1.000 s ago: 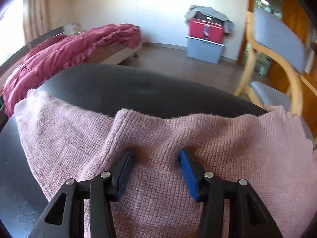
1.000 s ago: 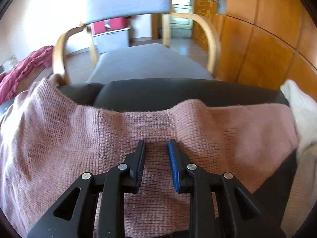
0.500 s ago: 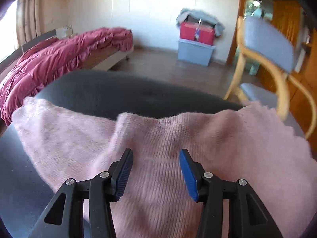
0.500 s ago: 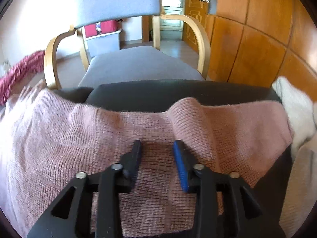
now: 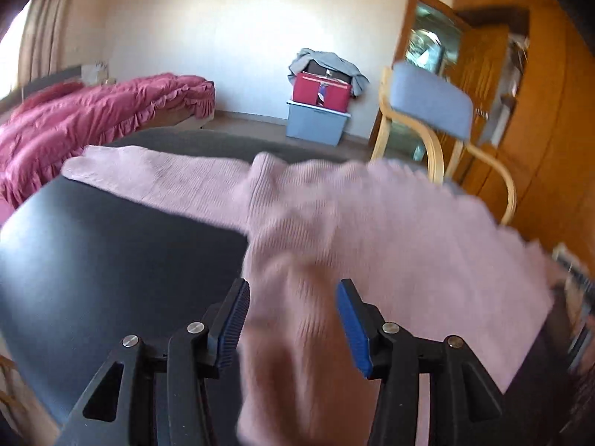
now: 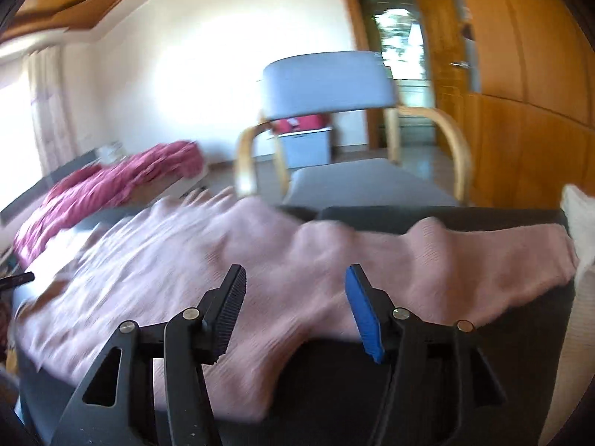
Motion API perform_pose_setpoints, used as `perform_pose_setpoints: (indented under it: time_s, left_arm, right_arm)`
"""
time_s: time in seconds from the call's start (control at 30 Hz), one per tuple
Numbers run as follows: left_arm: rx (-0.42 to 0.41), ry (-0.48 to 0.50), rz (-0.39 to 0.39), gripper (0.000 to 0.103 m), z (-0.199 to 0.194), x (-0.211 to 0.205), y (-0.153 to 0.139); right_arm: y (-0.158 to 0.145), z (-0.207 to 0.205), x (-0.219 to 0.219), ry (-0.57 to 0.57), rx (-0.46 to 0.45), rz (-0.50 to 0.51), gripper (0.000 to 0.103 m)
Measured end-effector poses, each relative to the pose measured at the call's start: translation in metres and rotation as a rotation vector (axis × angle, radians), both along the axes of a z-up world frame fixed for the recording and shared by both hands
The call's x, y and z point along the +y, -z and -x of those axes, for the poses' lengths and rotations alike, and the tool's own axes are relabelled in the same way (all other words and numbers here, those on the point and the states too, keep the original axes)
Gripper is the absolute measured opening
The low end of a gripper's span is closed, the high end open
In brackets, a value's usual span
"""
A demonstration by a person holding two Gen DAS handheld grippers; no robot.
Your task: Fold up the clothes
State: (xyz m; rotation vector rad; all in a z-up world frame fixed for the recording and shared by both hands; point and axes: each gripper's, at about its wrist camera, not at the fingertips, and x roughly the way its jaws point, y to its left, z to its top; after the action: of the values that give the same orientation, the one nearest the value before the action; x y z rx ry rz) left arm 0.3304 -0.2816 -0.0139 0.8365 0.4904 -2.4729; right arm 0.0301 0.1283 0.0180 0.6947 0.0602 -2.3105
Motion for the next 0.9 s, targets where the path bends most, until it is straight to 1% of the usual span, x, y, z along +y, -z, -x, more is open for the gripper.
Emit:
perform_pose_setpoints:
  time_s: [0.1,0.2,0.23,0.27,0.33,0.4,0.47,0.53,0.63,0.67,0.7,0.73,0.77,0.8,0.83,0.9]
  left_arm:
    - [0.019,-0.012,-0.109,0.049,-0.025,-0.003,0.015]
    - [0.049,-0.018,-0.244,0.050,-0.044,-0.007,0.030]
    - [0.077,-0.021,-0.259,0.051,-0.052,-0.002,0.033]
    - [0.103,-0.018,-0.267,0.055,-0.057,0.003,0.034]
    - [0.121,0.014,-0.301,0.057,-0.056,0.007,0.034]
    - [0.134,0.049,-0.332,0.061,-0.054,0.013,0.034]
    - [0.138,0.070,-0.316,0.067,-0.048,0.019,0.034]
    - [0.124,0.070,-0.267,0.068,-0.041,0.027,0.035]
    - [0.105,0.104,-0.226,0.068,-0.032,0.036,0.034]
    - [0.095,0.107,-0.212,0.066,-0.028,0.039,0.034]
    - [0.082,0.108,-0.199,0.063,-0.025,0.041,0.034]
    - [0.069,0.120,-0.205,0.044,-0.020,0.041,0.034]
    - [0.071,0.134,-0.225,0.033,-0.018,0.041,0.032]
    - [0.076,0.148,-0.248,0.032,-0.017,0.040,0.029]
    - [0.082,0.162,-0.271,0.029,-0.016,0.039,0.027]
    - [0.111,0.217,-0.276,0.027,-0.014,0.037,0.008]
  right_arm:
    - [0.005,-0.013,-0.003,-0.035,-0.041,-0.054,0.061]
    - [0.014,-0.021,-0.002,-0.074,-0.094,-0.086,0.061]
    - [0.017,-0.023,-0.004,-0.086,-0.103,-0.096,0.061]
    - [0.019,-0.024,-0.005,-0.097,-0.111,-0.106,0.062]
    - [0.024,-0.027,-0.009,-0.121,-0.129,-0.126,0.062]
    - [0.029,-0.030,-0.012,-0.144,-0.146,-0.147,0.062]
    - [0.033,-0.033,-0.015,-0.168,-0.164,-0.167,0.062]
    - [0.039,-0.035,-0.024,-0.204,-0.173,-0.212,0.062]
    - [0.046,-0.045,-0.040,-0.250,-0.145,-0.297,0.062]
    - [0.047,-0.048,-0.044,-0.259,-0.129,-0.319,0.060]
    - [0.047,-0.051,-0.047,-0.263,-0.108,-0.338,0.050]
    - [0.047,-0.051,-0.050,-0.258,-0.093,-0.355,0.037]
    - [0.047,-0.050,-0.051,-0.245,-0.091,-0.363,0.032]
    - [0.046,-0.047,-0.049,-0.239,-0.102,-0.351,0.023]
    - [0.044,-0.045,-0.046,-0.237,-0.119,-0.328,0.020]
    - [0.037,-0.038,-0.040,-0.238,-0.155,-0.273,0.020]
